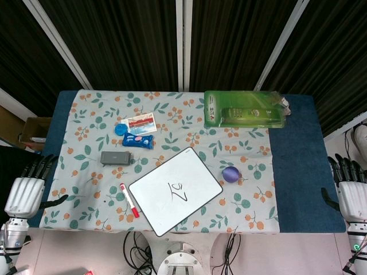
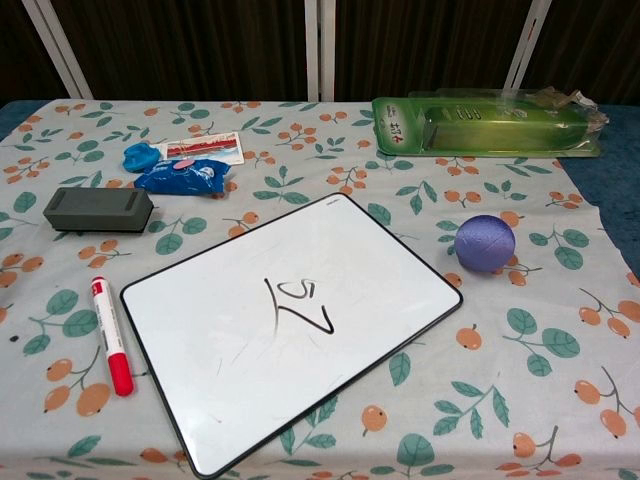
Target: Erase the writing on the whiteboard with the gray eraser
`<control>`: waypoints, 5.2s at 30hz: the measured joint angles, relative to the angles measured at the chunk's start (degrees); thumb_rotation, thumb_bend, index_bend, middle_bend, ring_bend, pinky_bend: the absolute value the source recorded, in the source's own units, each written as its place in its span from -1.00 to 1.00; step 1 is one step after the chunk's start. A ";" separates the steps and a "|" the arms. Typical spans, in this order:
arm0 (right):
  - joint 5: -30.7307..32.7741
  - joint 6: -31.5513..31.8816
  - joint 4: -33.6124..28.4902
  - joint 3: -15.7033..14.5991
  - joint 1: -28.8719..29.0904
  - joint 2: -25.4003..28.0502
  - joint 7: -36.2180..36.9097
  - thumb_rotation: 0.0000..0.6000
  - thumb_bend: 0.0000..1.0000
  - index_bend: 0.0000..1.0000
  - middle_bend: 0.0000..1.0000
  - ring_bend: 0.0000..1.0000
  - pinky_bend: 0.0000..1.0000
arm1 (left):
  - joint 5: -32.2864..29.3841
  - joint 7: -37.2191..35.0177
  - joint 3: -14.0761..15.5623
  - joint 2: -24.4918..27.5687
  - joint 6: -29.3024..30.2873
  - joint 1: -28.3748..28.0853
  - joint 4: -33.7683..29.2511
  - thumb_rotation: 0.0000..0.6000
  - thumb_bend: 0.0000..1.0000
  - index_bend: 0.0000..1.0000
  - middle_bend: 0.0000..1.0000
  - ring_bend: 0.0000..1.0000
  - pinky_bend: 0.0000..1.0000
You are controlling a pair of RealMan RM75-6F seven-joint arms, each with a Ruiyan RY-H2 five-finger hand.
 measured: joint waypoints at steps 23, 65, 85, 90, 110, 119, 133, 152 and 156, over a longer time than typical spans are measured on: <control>-0.51 -0.06 -0.40 0.40 0.70 -0.10 -0.27 1.00 -0.49 -1.00 -1.00 -1.00 -1.00 | -0.10 -1.31 -2.79 0.06 -9.46 -7.65 0.37 1.00 -0.75 -0.83 -0.83 -0.85 -0.64; 1.84 -0.81 1.48 0.72 0.25 -0.57 0.27 1.00 -0.49 -1.00 -1.00 -1.00 -1.00 | -14.63 -7.45 -6.57 -20.21 -35.66 -28.46 22.64 1.00 -0.55 -0.41 -0.38 -0.49 -0.35; 2.29 -1.33 1.91 0.83 0.43 -1.05 0.03 1.00 -0.47 -1.00 -1.00 -1.00 -1.00 | -15.97 -6.63 -5.85 -21.50 -34.94 -28.51 24.66 1.00 -0.51 -0.07 -0.03 -0.26 -0.15; 2.28 -1.28 1.78 0.85 0.43 -1.00 -0.08 1.00 -0.47 -1.00 -1.00 -1.00 -1.00 | -15.23 -7.27 -5.81 -21.26 -33.90 -28.47 24.35 1.00 -0.51 0.01 0.05 -0.18 -0.07; 2.45 -1.84 2.95 0.81 0.55 -1.47 1.52 1.00 -0.47 -1.00 -1.00 -1.00 -1.00 | -11.09 -0.63 -6.03 -17.41 -27.67 -29.00 5.97 1.00 -0.49 0.12 0.20 -0.03 0.06; 2.63 -1.47 3.65 1.01 0.22 -1.11 3.18 1.00 -0.47 -1.00 -1.00 -1.00 -1.00 | -10.28 12.24 -3.70 -21.15 -29.89 -31.77 -2.66 1.00 -0.48 0.16 0.23 0.00 0.08; 2.93 -2.00 5.15 1.18 0.28 -1.23 4.89 1.00 -0.47 -1.00 -1.00 -1.00 -1.00 | -9.47 18.37 0.87 -25.80 -32.86 -33.30 -5.35 1.00 -0.46 0.16 0.23 0.00 0.08; 2.63 -0.65 4.48 1.37 -0.23 -0.85 4.45 1.00 -0.47 -1.00 -1.00 -1.00 -1.00 | -8.62 18.53 1.19 -30.58 -32.27 -33.66 -0.50 1.00 -0.43 0.22 0.25 0.02 0.11; 2.58 -0.56 4.46 1.35 -0.32 -0.82 4.46 1.00 -0.47 -1.00 -1.00 -1.00 -1.00 | -8.76 18.19 0.87 -31.84 -32.63 -33.98 1.18 1.00 -0.43 0.23 0.27 0.03 0.12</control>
